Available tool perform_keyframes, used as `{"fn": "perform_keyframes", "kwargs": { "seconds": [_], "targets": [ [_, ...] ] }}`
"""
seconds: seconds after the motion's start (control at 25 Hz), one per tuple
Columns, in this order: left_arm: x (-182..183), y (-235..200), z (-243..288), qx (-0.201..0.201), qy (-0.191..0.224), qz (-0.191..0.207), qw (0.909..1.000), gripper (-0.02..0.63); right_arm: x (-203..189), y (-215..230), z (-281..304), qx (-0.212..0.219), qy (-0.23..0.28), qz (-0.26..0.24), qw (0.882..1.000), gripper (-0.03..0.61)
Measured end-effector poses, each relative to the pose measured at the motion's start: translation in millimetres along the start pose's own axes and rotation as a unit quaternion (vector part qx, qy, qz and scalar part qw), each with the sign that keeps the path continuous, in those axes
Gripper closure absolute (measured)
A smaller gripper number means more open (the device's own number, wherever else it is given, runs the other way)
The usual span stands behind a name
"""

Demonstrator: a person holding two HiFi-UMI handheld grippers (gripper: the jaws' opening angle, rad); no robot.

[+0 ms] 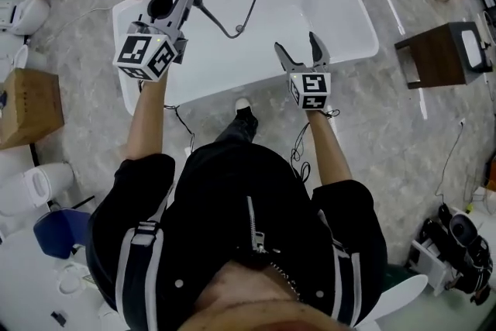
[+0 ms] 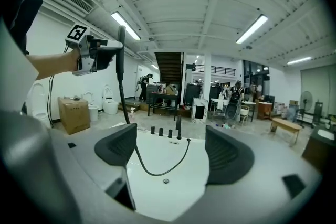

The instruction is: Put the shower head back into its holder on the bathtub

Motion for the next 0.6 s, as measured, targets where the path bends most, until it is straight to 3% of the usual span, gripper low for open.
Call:
{"fn": "perform_keyframes", "kwargs": {
  "seconds": [0.32,0.6],
  "targets": [
    [15,-35,45,0.02,0.008,-0.011,0.9997,0.48,19,12,81,0.049,-0.02,-0.019,0.998,0.172],
    [37,-41,63,0.041,0.013,-0.003,0.9991,0.482,12,-11,140,0.135,-0.051,-0.05,0.988,0.172]
  ]
}}
Point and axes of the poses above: the fingertips, and each gripper's own axes: z forward along the fingers, y to its right, x out of its top, the point moved 7 cm from there along -z, backward along the fingers, and after that the axes turned 9 degrees about -y, right-handed, at the moved point
